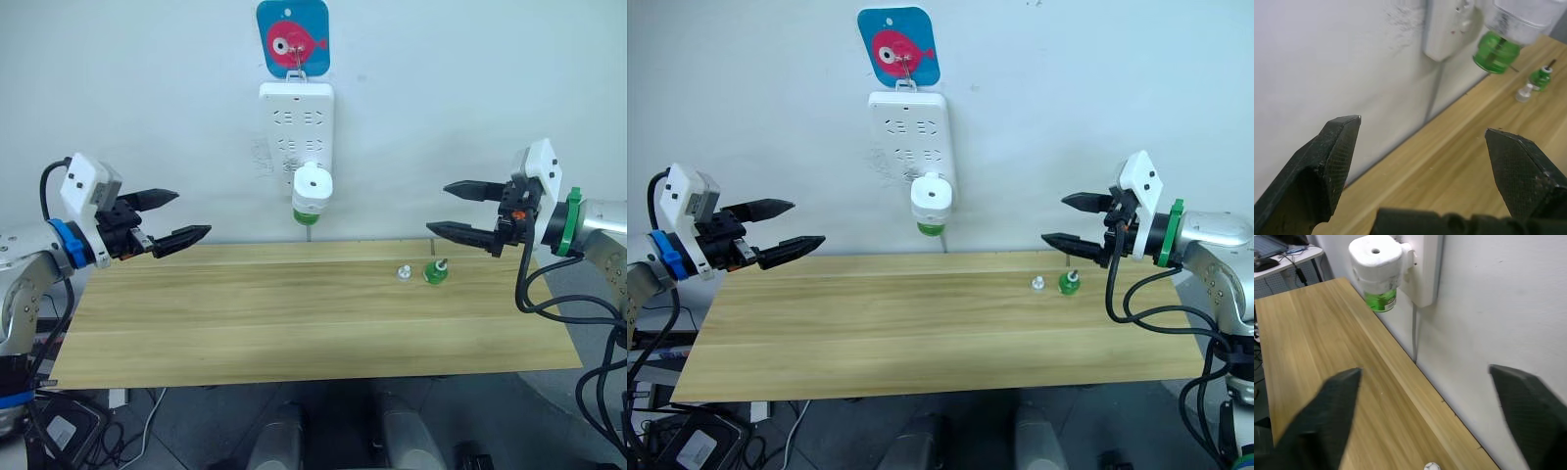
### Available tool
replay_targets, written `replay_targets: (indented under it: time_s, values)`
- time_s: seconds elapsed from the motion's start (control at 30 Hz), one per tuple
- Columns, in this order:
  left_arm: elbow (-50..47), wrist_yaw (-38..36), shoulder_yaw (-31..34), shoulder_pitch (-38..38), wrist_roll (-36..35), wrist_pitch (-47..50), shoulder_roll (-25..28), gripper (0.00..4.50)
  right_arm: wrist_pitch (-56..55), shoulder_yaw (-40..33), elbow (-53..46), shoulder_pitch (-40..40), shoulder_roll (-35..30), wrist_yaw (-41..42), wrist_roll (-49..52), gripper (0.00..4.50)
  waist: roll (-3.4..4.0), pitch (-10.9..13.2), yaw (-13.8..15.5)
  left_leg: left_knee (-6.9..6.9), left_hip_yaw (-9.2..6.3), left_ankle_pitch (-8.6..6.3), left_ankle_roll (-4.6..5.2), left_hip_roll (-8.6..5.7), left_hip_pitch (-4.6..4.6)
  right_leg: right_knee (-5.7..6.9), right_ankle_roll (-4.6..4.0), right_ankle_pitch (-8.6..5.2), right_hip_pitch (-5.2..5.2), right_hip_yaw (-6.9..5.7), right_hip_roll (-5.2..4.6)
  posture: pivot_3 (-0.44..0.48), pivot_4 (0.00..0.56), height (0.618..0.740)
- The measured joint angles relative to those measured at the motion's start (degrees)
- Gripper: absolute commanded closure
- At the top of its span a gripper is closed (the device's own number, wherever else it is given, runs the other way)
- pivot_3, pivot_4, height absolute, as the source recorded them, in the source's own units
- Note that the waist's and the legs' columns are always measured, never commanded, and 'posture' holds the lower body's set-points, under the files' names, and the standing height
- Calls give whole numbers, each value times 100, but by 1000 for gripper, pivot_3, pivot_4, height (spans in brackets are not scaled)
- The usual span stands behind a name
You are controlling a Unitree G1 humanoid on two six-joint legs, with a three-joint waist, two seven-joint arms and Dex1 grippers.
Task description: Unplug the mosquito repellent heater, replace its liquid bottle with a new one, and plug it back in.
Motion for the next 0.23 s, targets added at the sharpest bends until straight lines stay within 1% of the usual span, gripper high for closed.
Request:
replay_targets:
  time_s: [0.23]
  values:
    - [55,28,-119,-192,144,-95,-145,0,6,30,-103,133,-2,-9,-40,34,0,0,4,0,2,2,-3,0,0,0,-1,1,-2,0,-1,-43,170,740]
